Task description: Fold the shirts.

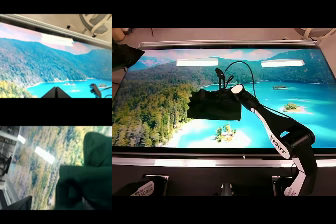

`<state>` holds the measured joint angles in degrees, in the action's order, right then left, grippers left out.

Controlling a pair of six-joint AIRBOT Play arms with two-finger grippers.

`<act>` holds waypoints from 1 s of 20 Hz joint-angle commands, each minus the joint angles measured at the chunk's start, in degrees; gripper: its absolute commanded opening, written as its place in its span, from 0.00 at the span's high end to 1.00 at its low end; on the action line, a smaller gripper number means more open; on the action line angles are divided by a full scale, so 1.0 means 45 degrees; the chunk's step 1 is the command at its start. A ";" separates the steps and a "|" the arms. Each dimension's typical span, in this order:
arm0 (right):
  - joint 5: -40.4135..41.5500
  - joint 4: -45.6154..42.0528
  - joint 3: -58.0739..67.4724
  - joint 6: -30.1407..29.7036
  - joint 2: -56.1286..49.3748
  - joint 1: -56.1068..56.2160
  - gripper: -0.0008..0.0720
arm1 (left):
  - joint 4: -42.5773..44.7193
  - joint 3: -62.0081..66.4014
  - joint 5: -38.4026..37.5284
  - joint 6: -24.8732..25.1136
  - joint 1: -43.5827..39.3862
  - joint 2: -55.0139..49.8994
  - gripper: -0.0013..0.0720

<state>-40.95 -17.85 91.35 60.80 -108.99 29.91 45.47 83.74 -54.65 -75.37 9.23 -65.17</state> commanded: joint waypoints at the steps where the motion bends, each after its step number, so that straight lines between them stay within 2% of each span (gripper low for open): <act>1: -0.1418 -0.0719 0.0024 -0.0622 0.0583 -0.0884 0.06 | 0.0019 -0.0005 -0.0097 0.0476 0.0019 0.0049 0.94; 3: -0.4061 -0.3322 0.0024 -0.0355 0.1447 -0.2195 0.06 | 0.0058 -0.0005 -0.0097 0.0481 0.0019 0.0044 0.94; 6: -0.8019 -0.8947 -0.0005 0.1263 0.2414 -0.4430 0.04 | 0.0058 -0.0005 -0.0112 0.0481 0.0015 0.0034 0.94; 7: -0.8670 -1.0428 -0.0102 0.1826 0.2467 -0.4974 0.05 | 0.0053 -0.0005 -0.0151 0.0481 -0.0010 0.0034 0.94; 8: -0.8811 -1.1045 -0.0369 0.2278 0.2438 -0.5367 0.05 | 0.0053 -0.0005 -0.0253 0.0481 -0.0010 0.0034 0.94; 11: -0.7635 -0.9248 -0.1365 0.2040 0.1812 -0.5566 0.05 | 0.0053 -0.0136 -0.0423 0.0476 -0.0010 0.0034 0.94; 16: -0.5484 -0.5945 -0.1491 0.1428 0.0175 -0.5027 0.05 | 0.0053 -0.0753 -0.0423 0.0481 -0.0005 0.0034 0.94; 18: -0.4828 -0.5455 -0.1486 0.1287 0.0063 -0.4750 0.07 | 0.0049 -0.1093 -0.0301 0.0476 -0.0010 0.0034 0.94; 19: -0.4677 -0.5464 -0.1491 0.1282 0.0049 -0.4600 0.08 | 0.0049 -0.1214 -0.0243 0.0476 -0.0010 0.0029 0.94; 20: -0.4673 -0.5455 -0.1486 0.1297 0.0000 -0.4512 0.21 | 0.0049 -0.1302 -0.0180 0.0476 -0.0010 0.0029 0.94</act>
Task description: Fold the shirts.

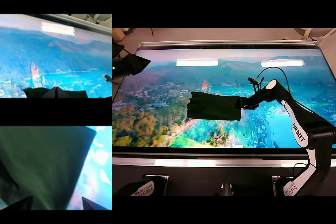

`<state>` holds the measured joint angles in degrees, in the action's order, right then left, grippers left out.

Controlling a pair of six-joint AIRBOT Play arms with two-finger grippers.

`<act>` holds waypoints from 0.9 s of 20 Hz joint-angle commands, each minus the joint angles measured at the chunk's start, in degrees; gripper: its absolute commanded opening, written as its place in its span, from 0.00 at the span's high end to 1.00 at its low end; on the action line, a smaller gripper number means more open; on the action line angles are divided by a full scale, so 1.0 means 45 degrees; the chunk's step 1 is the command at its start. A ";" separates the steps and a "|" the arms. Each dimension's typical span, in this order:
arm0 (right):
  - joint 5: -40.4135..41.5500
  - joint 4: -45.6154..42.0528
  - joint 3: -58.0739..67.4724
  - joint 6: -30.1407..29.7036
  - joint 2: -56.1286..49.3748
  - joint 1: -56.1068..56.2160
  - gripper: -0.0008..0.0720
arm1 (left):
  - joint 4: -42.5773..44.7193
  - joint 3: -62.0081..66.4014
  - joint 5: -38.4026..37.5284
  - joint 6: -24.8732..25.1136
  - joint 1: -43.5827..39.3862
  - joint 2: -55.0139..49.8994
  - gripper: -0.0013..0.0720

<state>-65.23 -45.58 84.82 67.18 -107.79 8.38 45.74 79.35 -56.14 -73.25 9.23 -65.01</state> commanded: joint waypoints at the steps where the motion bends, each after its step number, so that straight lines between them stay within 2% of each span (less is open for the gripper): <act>1: 0.0641 0.0709 -0.0029 -0.0112 -0.0311 0.0330 0.32 | -0.0010 -0.0325 0.0151 0.0005 -0.0010 -0.0010 0.94; 2: 0.0515 0.0719 -0.0029 -0.0117 -0.0321 0.0340 0.47 | -0.0015 -0.0321 0.0151 0.0005 -0.0010 -0.0005 0.94; 3: 0.0345 0.0797 -0.0005 -0.0131 -0.0287 0.0306 0.89 | -0.0010 -0.0321 0.0141 0.0005 -0.0010 -0.0005 0.94; 4: 0.0005 0.0937 0.0199 -0.0481 -0.0219 0.0155 0.96 | -0.0010 -0.0321 0.0141 0.0005 -0.0010 -0.0005 0.94; 6: -0.1010 0.1520 0.0976 -0.1797 0.0180 -0.0301 0.96 | -0.0010 -0.0321 0.0146 0.0005 -0.0005 -0.0005 0.94; 10: -0.3390 0.1540 0.3759 -0.2210 0.1399 -0.2059 0.96 | -0.0010 -0.0321 0.0151 0.0005 -0.0010 -0.0010 0.94; 14: -0.4347 0.1253 0.4998 -0.1205 0.1695 -0.5003 0.96 | -0.0019 -0.0321 0.0131 -0.0010 -0.0010 -0.0005 0.94; 18: -0.4716 -0.0034 0.4993 -0.1171 0.1705 -0.7849 0.96 | -0.0058 -0.0321 -0.0495 -0.0044 -0.0005 0.0024 0.94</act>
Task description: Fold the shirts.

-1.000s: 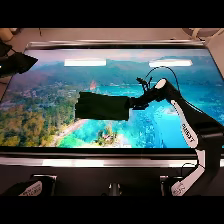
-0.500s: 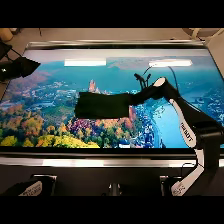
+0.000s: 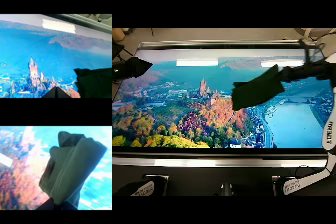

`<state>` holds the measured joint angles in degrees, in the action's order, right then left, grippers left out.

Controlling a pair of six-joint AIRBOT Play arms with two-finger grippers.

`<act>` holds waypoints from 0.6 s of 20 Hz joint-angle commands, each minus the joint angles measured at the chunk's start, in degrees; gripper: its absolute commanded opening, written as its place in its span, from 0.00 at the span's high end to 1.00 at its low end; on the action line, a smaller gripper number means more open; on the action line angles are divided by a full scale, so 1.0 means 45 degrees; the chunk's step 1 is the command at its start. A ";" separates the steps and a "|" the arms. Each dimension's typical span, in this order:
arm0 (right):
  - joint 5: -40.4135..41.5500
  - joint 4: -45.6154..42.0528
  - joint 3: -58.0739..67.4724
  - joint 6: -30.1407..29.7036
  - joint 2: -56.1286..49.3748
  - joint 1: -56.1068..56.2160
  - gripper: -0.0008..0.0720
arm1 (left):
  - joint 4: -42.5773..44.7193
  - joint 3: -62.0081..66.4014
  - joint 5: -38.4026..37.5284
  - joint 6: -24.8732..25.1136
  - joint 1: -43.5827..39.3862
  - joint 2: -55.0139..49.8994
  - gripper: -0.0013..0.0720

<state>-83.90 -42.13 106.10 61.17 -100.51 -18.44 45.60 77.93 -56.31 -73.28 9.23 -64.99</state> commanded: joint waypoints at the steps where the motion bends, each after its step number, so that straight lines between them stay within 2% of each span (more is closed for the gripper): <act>1: -0.0685 -0.1171 0.0262 0.0165 0.0087 -0.2608 0.96 | -0.0029 -0.0005 -0.0729 -0.0039 -0.0010 0.0024 0.94; 4: -0.1685 -0.2735 0.0262 0.0165 0.0087 -0.4575 0.96 | -0.0029 -0.0005 -0.1141 -0.0039 -0.0010 0.0024 0.94; 7: -0.3089 -0.6266 0.0209 0.0175 0.0087 -0.6314 0.96 | -0.0029 -0.0005 -0.1889 -0.0039 -0.0010 0.0024 0.94; 9: -0.3288 -0.7927 0.0121 0.0636 0.0087 -0.7252 0.96 | -0.0024 -0.0005 -0.2176 -0.0039 -0.0010 0.0024 0.94; 12: -0.3657 -0.9428 -0.0763 0.1030 0.0189 -0.8184 0.96 | -0.0029 -0.0005 -0.2215 -0.0044 -0.0010 0.0019 0.94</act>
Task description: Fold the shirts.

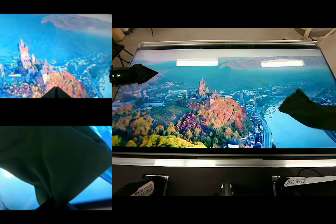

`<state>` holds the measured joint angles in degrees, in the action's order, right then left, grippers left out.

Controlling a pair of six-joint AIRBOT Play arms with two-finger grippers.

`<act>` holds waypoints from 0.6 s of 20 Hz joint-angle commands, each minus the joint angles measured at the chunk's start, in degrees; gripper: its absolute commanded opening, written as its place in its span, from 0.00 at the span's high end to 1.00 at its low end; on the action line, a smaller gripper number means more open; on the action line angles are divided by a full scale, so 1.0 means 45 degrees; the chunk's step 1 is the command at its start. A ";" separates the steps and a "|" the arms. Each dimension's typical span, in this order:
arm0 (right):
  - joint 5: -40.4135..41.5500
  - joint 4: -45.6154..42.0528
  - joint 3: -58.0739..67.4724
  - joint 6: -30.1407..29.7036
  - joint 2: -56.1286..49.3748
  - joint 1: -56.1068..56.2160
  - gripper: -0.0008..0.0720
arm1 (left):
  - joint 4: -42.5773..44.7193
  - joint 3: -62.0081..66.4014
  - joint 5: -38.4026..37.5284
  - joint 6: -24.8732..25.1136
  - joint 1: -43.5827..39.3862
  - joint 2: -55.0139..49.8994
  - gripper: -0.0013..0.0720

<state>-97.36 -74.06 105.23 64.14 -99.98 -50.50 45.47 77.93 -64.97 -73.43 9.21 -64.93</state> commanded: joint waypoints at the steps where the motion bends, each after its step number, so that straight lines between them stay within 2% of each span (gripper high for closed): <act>1: -0.0491 -0.2822 -0.1219 0.0369 0.0243 -0.1229 0.96 | 0.0000 -0.0005 -0.0291 -0.0010 -0.0005 0.0005 0.94; 3: 0.0447 -0.3269 -0.3011 0.0607 0.0826 -0.1496 0.96 | 0.0000 -0.0005 -0.0291 -0.0010 -0.0005 -0.0005 0.94; 6: 0.2297 -0.3152 -0.6207 0.1637 0.1933 -0.1681 0.96 | 0.0000 -0.0005 -0.0364 -0.0015 -0.0005 -0.0005 0.94; 8: 0.2735 -0.3026 -0.7922 0.2424 0.2647 -0.1676 0.96 | -0.0010 -0.0005 -0.0374 -0.0019 -0.0005 -0.0005 0.94; 12: 0.3691 -0.3026 -1.0452 0.2885 0.3871 -0.1681 0.96 | -0.0097 -0.0005 -0.0374 -0.0010 -0.0005 -0.0005 0.94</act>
<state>-84.90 -87.20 66.74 74.26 -86.28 -57.82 45.36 77.93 -66.50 -73.47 9.21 -64.93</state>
